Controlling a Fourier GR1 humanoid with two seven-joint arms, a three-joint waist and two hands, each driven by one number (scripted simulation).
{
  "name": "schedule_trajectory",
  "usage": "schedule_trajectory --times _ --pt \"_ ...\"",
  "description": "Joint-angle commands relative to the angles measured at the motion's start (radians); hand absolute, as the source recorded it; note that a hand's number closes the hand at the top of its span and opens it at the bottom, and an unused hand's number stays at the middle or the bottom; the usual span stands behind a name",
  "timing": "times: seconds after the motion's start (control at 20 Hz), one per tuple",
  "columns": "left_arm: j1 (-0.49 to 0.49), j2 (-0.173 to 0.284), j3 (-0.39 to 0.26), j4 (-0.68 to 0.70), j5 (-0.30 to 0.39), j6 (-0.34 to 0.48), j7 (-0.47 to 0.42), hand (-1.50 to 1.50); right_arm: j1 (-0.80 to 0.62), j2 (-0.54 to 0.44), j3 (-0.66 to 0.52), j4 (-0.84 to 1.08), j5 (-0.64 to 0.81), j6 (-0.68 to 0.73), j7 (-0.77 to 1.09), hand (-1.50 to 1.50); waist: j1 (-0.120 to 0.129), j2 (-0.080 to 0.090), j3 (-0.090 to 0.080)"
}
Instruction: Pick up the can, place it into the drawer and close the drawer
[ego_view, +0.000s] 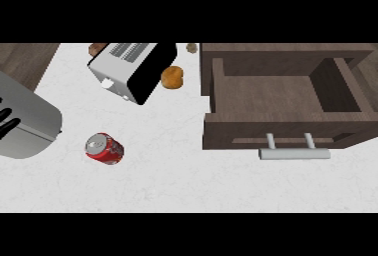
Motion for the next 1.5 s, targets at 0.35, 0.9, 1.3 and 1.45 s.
schedule_trajectory --times 0.35,0.9,1.3,1.45 --pt "-0.125 -0.098 -0.101 0.103 -0.144 0.047 0.018 -1.5 0.027 0.026 -0.101 0.041 -0.043 0.11 -0.047 -1.5 -0.001 0.001 0.0" --pt "-0.102 -0.2 -0.136 0.271 -0.373 -0.035 -0.18 -1.5 0.064 0.046 -0.171 -0.06 -0.122 0.17 0.044 -1.5 -0.001 0.001 -0.001" --pt "-0.17 -0.253 -0.161 0.413 -0.537 0.028 -0.286 -1.5 0.008 0.052 -0.218 0.008 -0.089 0.199 0.025 -1.5 0.0 0.001 -0.001" --pt "-0.167 -0.271 -0.164 0.465 -0.603 0.033 -0.372 -1.5 0.055 0.04 -0.266 -0.055 -0.181 0.214 0.103 -1.5 -0.002 0.001 -0.001"
